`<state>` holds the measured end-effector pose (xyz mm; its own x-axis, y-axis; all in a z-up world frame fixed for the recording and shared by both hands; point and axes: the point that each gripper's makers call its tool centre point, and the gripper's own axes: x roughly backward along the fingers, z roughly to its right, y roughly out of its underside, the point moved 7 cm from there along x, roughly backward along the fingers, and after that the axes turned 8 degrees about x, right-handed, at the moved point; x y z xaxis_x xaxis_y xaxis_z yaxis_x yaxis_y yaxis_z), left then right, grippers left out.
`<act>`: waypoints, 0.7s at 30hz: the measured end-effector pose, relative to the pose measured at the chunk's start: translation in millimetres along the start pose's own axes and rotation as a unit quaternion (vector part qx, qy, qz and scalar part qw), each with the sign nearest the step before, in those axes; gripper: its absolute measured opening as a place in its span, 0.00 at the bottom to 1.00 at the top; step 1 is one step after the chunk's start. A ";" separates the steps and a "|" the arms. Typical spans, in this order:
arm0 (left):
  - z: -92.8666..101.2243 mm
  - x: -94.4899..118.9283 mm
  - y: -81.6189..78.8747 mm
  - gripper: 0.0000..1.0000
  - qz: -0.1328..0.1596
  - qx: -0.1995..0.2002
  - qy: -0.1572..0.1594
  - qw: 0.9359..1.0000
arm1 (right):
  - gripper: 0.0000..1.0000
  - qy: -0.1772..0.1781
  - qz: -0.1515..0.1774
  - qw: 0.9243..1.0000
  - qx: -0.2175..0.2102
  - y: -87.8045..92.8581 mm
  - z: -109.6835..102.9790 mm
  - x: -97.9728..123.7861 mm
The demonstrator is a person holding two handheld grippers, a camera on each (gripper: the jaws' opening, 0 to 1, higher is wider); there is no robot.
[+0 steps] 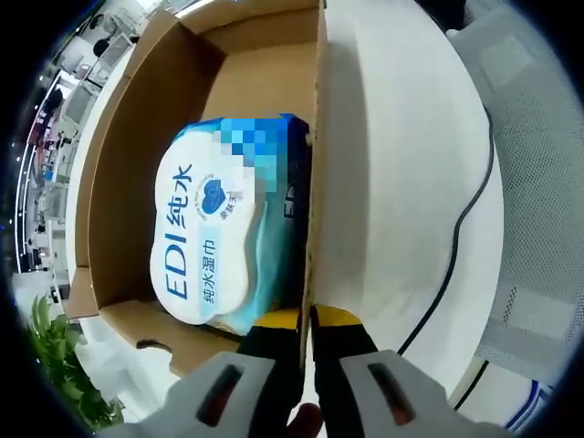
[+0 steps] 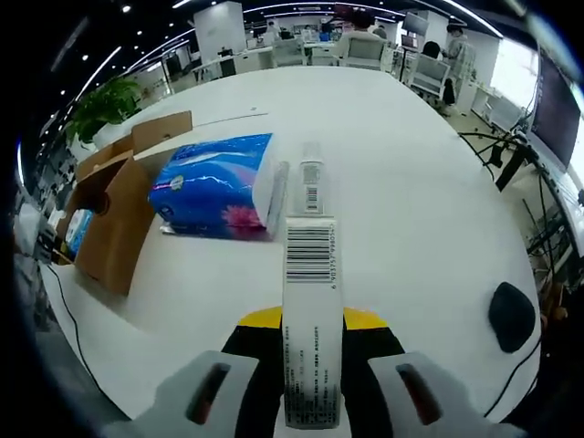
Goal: Operate the shoe box by opening the lid, removing the specified soft item, and placing it in the target area until the item is outside and the box remains undamaged.
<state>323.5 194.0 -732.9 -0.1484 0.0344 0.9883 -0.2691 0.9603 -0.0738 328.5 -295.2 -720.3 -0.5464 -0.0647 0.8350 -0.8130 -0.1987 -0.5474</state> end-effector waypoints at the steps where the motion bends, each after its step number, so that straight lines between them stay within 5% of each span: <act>1: 0.2 0.0 0.0 0.02 0.000 0.000 0.000 1.000 | 0.18 -0.001 -0.001 1.000 0.003 -0.3 -0.9 -0.6; 21: -0.3 0.1 0.0 0.02 -0.002 0.004 0.002 1.000 | 0.18 -0.004 -0.036 0.999 0.013 -3.7 -2.8 -8.5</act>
<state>323.8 194.2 -732.7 -0.1443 0.0315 0.9890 -0.2763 0.9584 -0.0709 335.5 -291.1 -725.5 -0.4855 -0.0573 0.8724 -0.8444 -0.2277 -0.4848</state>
